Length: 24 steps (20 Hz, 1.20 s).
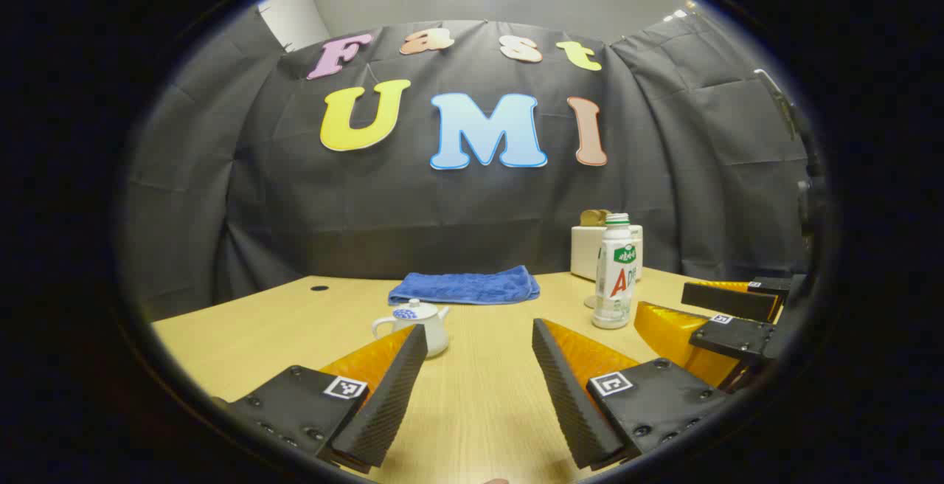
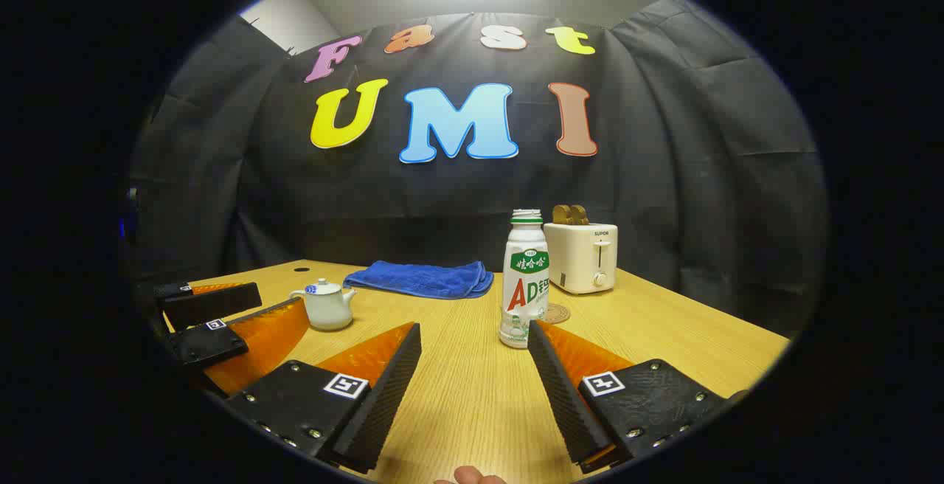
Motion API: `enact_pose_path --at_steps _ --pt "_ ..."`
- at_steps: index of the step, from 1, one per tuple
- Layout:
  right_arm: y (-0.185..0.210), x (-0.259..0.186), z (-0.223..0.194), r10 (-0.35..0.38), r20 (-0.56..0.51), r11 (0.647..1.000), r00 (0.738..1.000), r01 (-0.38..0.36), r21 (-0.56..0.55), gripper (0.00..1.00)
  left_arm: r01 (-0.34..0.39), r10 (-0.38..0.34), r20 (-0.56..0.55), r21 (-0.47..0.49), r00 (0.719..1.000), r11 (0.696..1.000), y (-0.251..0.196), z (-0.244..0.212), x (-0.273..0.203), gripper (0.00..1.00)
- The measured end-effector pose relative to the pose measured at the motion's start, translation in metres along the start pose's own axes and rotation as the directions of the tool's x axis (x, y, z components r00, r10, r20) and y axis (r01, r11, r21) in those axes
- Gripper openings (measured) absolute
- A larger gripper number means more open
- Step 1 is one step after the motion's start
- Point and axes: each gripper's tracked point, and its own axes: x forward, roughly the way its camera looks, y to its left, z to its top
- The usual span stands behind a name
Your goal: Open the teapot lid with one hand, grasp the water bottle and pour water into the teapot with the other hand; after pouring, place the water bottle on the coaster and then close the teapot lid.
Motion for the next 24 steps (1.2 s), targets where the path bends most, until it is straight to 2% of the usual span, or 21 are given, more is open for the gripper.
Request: enact_pose_path --at_steps 18,21,24 --pt "0.000 0.000 0.000 0.000 -0.001 1.000 1.000 0.000 -0.001 0.90 0.014 -0.014 -0.003 0.001 1.000 1.000 -0.002 0.000 0.000 1.00" --pt "0.000 0.000 0.000 -0.003 -0.001 1.000 1.000 0.003 -0.002 0.90 0.082 -0.082 -0.004 0.000 0.997 0.997 -0.014 -0.001 0.002 1.00" --pt "-0.009 0.002 -0.001 -0.051 -0.008 0.999 0.999 0.051 0.002 0.90 0.102 -0.102 -0.002 -0.002 0.995 0.995 -0.016 0.000 0.002 1.00"
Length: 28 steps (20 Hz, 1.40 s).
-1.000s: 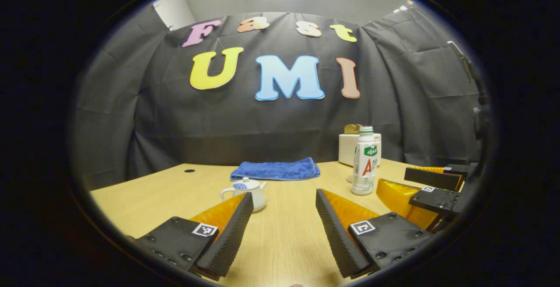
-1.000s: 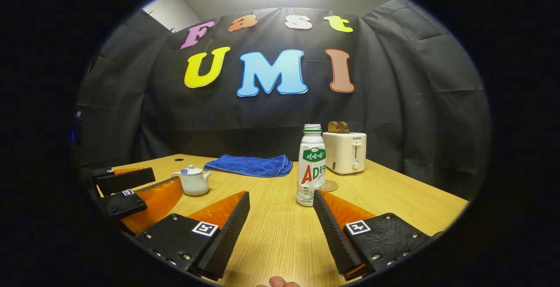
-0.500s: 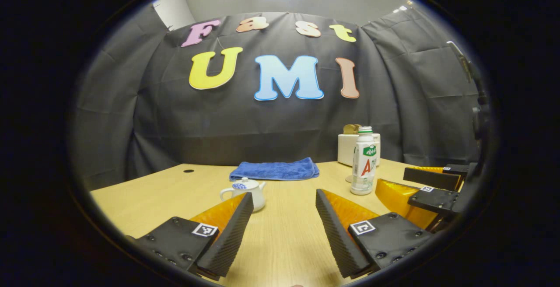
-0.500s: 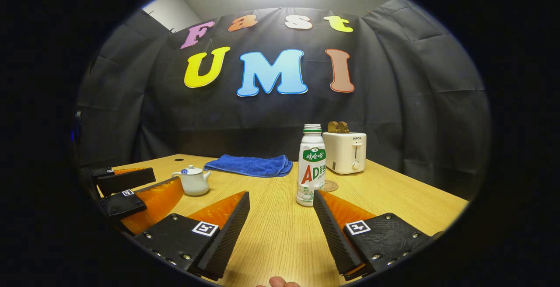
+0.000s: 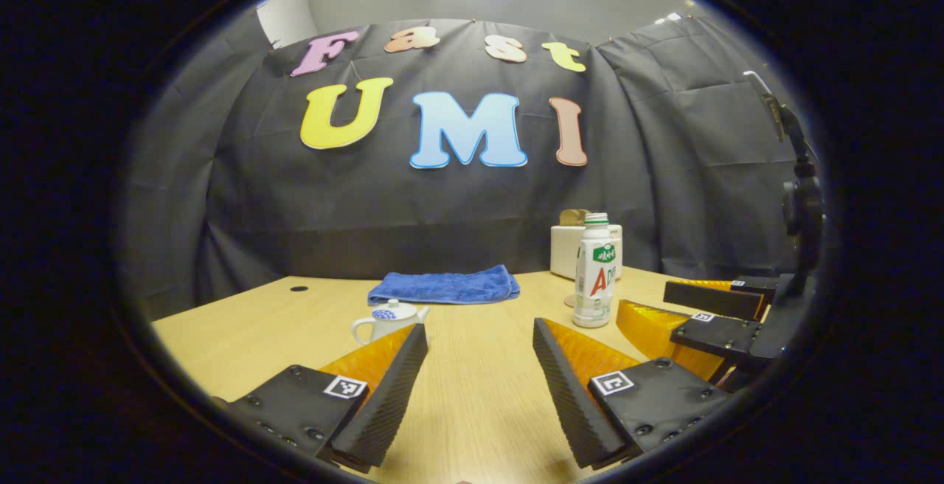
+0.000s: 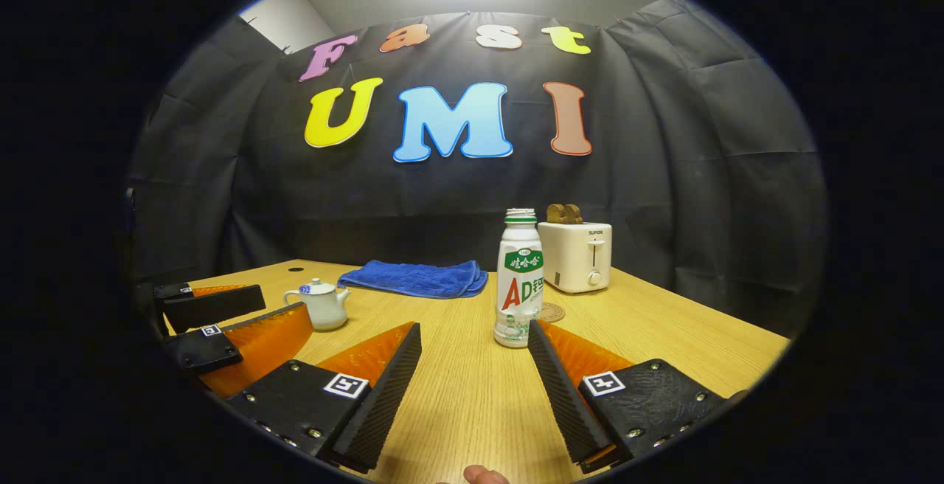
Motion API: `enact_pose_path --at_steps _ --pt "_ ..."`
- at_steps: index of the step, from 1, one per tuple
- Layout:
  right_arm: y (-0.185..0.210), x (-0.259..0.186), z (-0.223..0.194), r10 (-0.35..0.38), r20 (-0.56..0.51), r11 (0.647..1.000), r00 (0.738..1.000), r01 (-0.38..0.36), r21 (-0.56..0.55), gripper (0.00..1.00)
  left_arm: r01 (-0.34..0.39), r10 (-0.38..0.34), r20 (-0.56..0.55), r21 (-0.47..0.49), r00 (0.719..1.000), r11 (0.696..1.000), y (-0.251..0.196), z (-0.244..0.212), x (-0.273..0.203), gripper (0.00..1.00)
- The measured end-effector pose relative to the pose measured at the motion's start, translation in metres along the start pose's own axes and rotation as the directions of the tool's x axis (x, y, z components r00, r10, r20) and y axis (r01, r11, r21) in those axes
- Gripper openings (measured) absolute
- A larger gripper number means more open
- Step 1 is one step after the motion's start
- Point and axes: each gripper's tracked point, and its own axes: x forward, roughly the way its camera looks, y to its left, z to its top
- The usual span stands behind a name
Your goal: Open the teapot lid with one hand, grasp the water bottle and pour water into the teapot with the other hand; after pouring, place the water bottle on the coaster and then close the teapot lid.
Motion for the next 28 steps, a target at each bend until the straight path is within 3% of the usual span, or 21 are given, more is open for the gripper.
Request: enact_pose_path --at_steps 3,6,9,13,16,24,26,28 --pt "-0.003 0.000 0.000 -0.029 0.001 1.000 1.000 0.029 0.000 0.90 0.044 -0.044 0.004 -0.001 0.999 0.999 -0.005 0.001 0.006 1.00" --pt "-0.001 0.003 0.001 -0.018 0.003 1.000 1.000 0.018 0.000 0.90 -0.051 0.051 0.008 -0.016 0.999 0.999 0.037 0.001 0.020 1.00" --pt "0.002 0.010 -0.001 0.018 -0.002 1.000 1.000 -0.018 -0.003 0.90 -0.094 0.095 0.011 -0.082 0.995 0.992 0.068 0.004 0.048 1.00" --pt "0.006 0.020 -0.006 0.057 -0.040 0.998 0.998 -0.057 0.003 0.90 -0.132 0.132 -0.042 0.003 0.990 0.991 0.103 -0.005 0.101 0.99" --pt "0.003 0.021 -0.004 0.058 -0.036 0.998 0.998 -0.058 0.006 0.90 -0.112 0.113 -0.082 0.016 0.990 0.994 0.112 -0.014 0.136 0.99" --pt "-0.003 0.023 -0.005 0.051 -0.043 0.999 0.998 -0.050 0.019 0.90 -0.136 0.136 -0.123 0.009 0.983 0.991 0.128 -0.025 0.164 0.99" --pt "-0.003 0.022 -0.006 0.053 -0.050 0.998 0.997 -0.052 0.021 0.90 -0.127 0.127 -0.148 0.011 0.981 0.992 0.127 -0.029 0.170 0.93" --pt "-0.002 0.022 -0.007 0.057 -0.057 0.998 0.997 -0.056 0.023 0.90 -0.135 0.135 -0.176 0.012 0.975 0.991 0.130 -0.033 0.173 0.80"
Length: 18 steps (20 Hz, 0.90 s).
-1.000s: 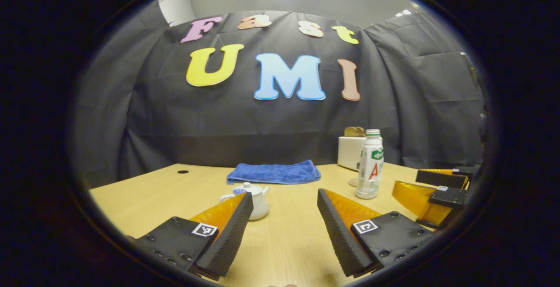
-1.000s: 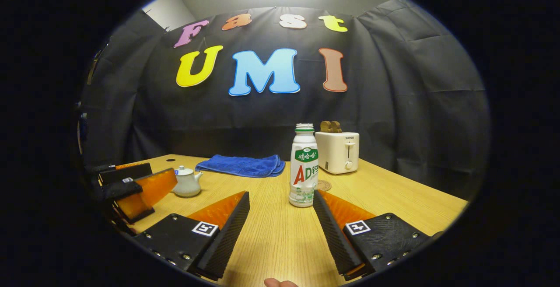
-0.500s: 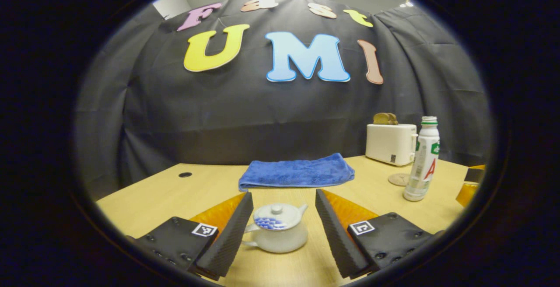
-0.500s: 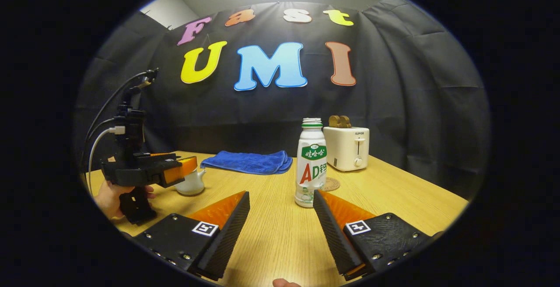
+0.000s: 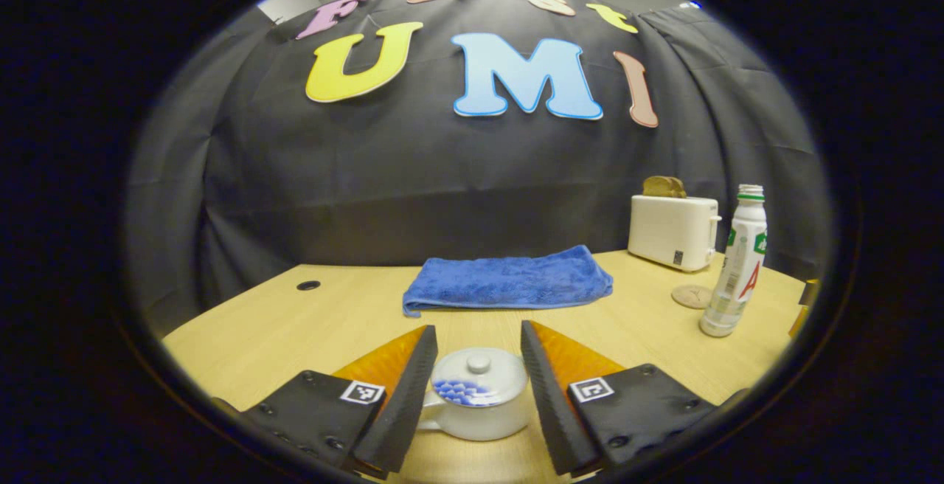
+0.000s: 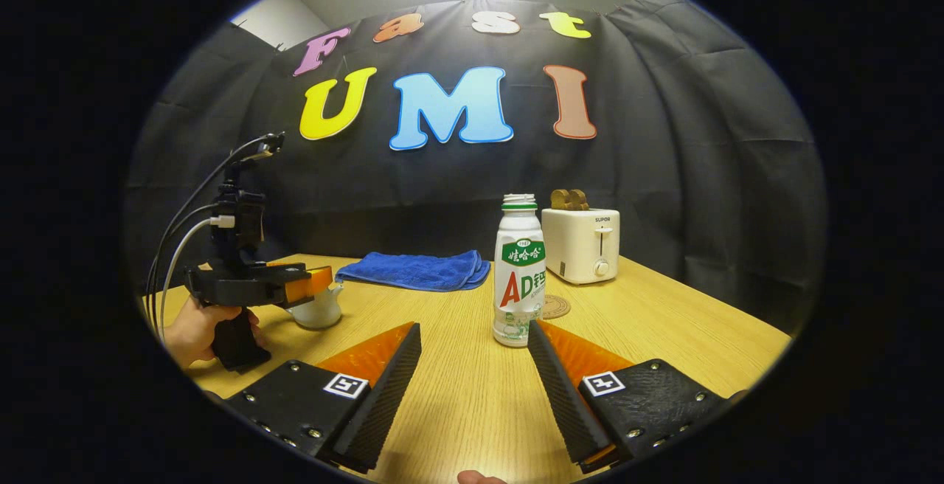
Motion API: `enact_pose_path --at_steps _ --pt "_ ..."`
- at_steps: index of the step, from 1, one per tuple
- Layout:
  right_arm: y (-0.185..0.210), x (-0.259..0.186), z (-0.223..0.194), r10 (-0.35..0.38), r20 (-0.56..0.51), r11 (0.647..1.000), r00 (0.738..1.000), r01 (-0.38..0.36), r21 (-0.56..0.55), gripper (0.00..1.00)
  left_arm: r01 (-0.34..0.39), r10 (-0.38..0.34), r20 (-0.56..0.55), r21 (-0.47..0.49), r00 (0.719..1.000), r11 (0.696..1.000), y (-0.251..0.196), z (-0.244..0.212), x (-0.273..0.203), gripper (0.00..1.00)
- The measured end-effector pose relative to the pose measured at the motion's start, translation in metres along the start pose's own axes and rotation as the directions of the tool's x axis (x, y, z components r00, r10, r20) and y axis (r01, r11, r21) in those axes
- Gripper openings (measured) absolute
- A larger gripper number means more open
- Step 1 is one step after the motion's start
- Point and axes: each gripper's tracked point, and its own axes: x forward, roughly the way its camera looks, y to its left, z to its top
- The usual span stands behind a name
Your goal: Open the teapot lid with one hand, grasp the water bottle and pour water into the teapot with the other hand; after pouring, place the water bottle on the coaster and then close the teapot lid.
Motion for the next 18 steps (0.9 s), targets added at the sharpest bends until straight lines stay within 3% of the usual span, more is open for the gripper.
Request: enact_pose_path --at_steps 1,3,5,6,7,11,13,14,17,18 --pt "0.001 -0.001 0.000 0.003 0.000 1.000 1.000 -0.003 0.004 0.90 0.000 0.000 -0.007 0.009 1.000 1.000 0.002 -0.001 0.000 0.72" --pt "0.002 -0.001 0.000 0.012 0.002 1.000 1.000 -0.012 0.017 0.90 -0.002 0.002 -0.008 0.034 1.000 0.999 -0.003 -0.002 0.001 0.70" --pt "0.003 -0.002 0.001 0.018 0.001 1.000 1.000 -0.018 0.024 0.90 -0.009 0.009 -0.003 0.070 1.000 0.997 -0.002 0.001 -0.001 0.53" --pt "0.002 -0.002 0.001 0.017 0.004 1.000 1.000 -0.017 0.023 0.90 -0.029 0.028 0.021 0.082 0.999 0.996 0.003 0.005 0.004 0.61" --pt "0.001 -0.002 0.003 0.015 0.007 1.000 1.000 -0.015 0.022 0.90 -0.040 0.039 0.015 0.082 0.999 0.996 0.005 0.005 0.000 0.24" --pt "-0.004 -0.002 0.009 0.005 0.026 1.000 1.000 -0.006 0.030 0.90 -0.021 0.020 0.020 0.066 1.000 0.998 0.003 0.001 0.007 0.23" --pt "-0.012 0.001 0.014 -0.014 0.038 1.000 0.999 0.014 0.003 0.90 -0.001 0.000 0.031 0.036 1.000 0.999 0.002 0.010 0.004 0.12" --pt "-0.017 0.003 0.017 -0.024 0.044 1.000 0.999 0.025 -0.009 0.90 0.006 -0.007 0.042 0.027 0.999 1.000 0.001 0.015 0.001 0.17" --pt "-0.025 0.014 0.028 -0.027 0.061 1.000 0.998 0.026 0.013 0.90 0.025 -0.026 0.128 0.014 0.991 1.000 -0.002 0.049 -0.019 0.12" --pt "-0.029 0.018 0.032 -0.030 0.062 0.999 0.998 0.028 0.020 0.90 0.033 -0.034 0.154 0.011 0.987 0.999 -0.005 0.058 -0.026 0.16"
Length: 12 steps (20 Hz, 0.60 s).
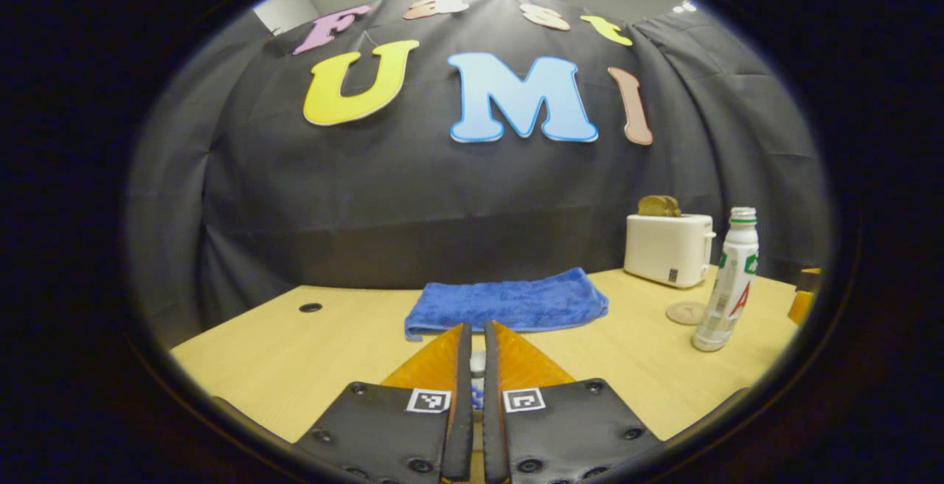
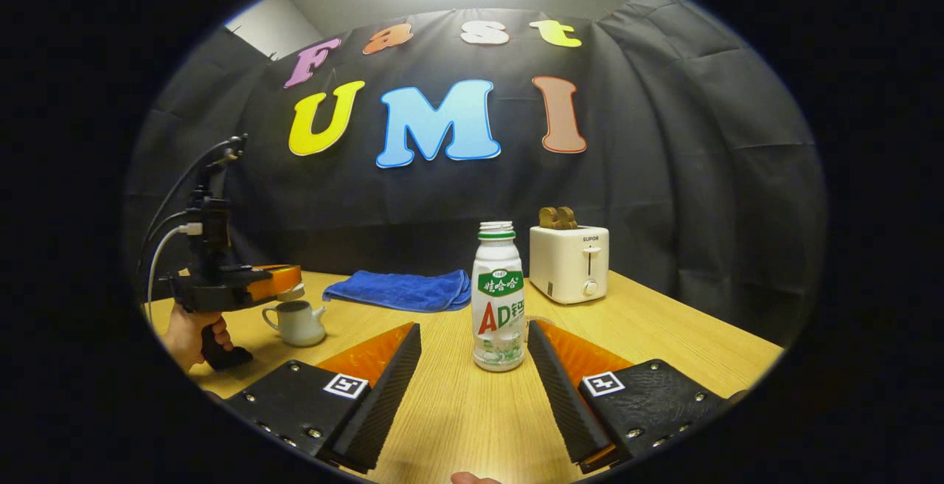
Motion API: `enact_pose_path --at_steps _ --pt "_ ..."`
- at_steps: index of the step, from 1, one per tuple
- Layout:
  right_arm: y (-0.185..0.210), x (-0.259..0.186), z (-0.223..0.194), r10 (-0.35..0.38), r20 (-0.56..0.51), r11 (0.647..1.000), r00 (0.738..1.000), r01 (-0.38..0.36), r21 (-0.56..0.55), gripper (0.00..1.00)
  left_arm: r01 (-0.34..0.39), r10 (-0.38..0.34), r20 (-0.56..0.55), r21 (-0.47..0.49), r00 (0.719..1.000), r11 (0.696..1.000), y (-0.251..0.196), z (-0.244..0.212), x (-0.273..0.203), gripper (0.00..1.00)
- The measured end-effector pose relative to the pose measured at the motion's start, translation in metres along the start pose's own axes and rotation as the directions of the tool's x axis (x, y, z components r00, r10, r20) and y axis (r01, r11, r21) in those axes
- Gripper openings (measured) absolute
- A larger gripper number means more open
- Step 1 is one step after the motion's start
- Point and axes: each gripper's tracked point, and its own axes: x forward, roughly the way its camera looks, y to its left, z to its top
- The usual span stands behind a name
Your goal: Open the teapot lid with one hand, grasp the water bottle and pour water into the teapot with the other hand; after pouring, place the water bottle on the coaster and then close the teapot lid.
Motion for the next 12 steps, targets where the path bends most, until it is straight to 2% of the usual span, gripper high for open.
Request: enact_pose_path --at_steps 1,2,4,8,9,10,12 --pt "-0.004 0.006 0.002 -0.003 -0.002 1.000 1.000 0.003 0.002 0.90 0.014 -0.014 0.017 -0.007 1.000 1.000 -0.005 0.006 -0.006 0.16" --pt "-0.006 0.013 0.006 -0.006 -0.003 1.000 1.000 0.006 -0.002 0.90 0.033 -0.033 0.030 -0.017 0.999 0.999 -0.009 0.013 -0.012 0.12" --pt "-0.013 0.029 0.011 -0.025 0.001 1.000 1.000 0.025 -0.018 0.90 0.055 -0.054 0.060 -0.028 0.997 0.998 -0.013 0.026 -0.029 0.17" --pt "-0.017 0.058 0.012 -0.041 -0.006 0.998 0.999 0.041 -0.057 0.90 0.095 -0.090 0.080 -0.058 0.993 0.994 -0.013 0.030 -0.074 0.16" --pt "-0.018 0.065 0.007 -0.046 -0.020 0.997 0.999 0.044 -0.065 0.90 0.104 -0.098 0.085 -0.065 0.991 0.992 -0.012 0.030 -0.086 0.12" --pt "-0.018 0.072 0.002 -0.052 -0.036 0.996 0.998 0.050 -0.072 0.90 0.112 -0.105 0.089 -0.071 0.990 0.991 -0.012 0.029 -0.098 0.16" --pt "-0.020 0.082 -0.006 -0.068 -0.062 0.994 0.996 0.062 -0.086 0.90 0.140 -0.135 0.081 -0.063 0.988 0.988 -0.018 0.025 -0.117 0.16"
